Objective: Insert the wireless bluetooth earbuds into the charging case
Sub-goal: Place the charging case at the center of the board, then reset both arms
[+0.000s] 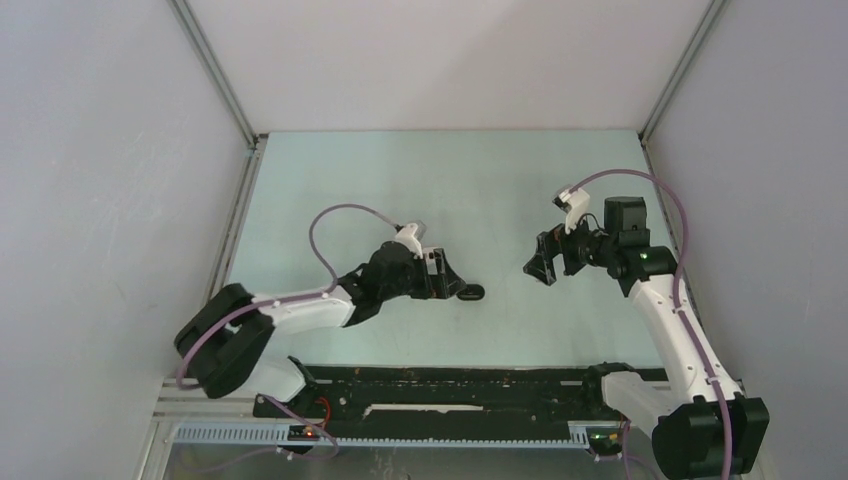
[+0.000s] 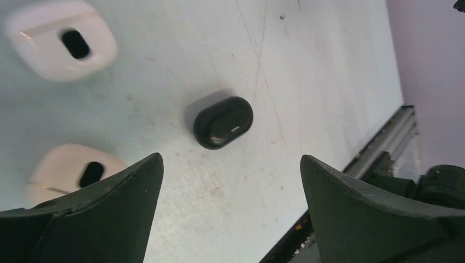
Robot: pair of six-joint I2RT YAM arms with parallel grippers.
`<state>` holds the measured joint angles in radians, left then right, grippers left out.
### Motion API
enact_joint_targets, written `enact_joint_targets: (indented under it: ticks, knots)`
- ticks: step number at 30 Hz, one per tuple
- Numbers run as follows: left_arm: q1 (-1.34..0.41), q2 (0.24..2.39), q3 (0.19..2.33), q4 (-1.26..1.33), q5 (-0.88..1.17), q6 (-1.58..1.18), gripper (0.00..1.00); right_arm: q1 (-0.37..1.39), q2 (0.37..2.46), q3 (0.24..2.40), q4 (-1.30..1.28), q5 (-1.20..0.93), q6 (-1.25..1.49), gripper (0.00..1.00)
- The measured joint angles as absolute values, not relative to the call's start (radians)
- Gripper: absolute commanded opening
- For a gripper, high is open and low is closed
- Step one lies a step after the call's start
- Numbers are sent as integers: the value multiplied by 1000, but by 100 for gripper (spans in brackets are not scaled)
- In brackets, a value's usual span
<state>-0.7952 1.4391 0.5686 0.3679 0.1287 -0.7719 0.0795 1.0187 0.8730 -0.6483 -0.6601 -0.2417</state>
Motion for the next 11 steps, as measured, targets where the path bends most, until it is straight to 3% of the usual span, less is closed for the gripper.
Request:
enact_joint_targets:
  ticks: [11]
  knots:
    - [-795,1138,738,-69,-200,-495,100,78,1018,840,-545,-565,-163,100]
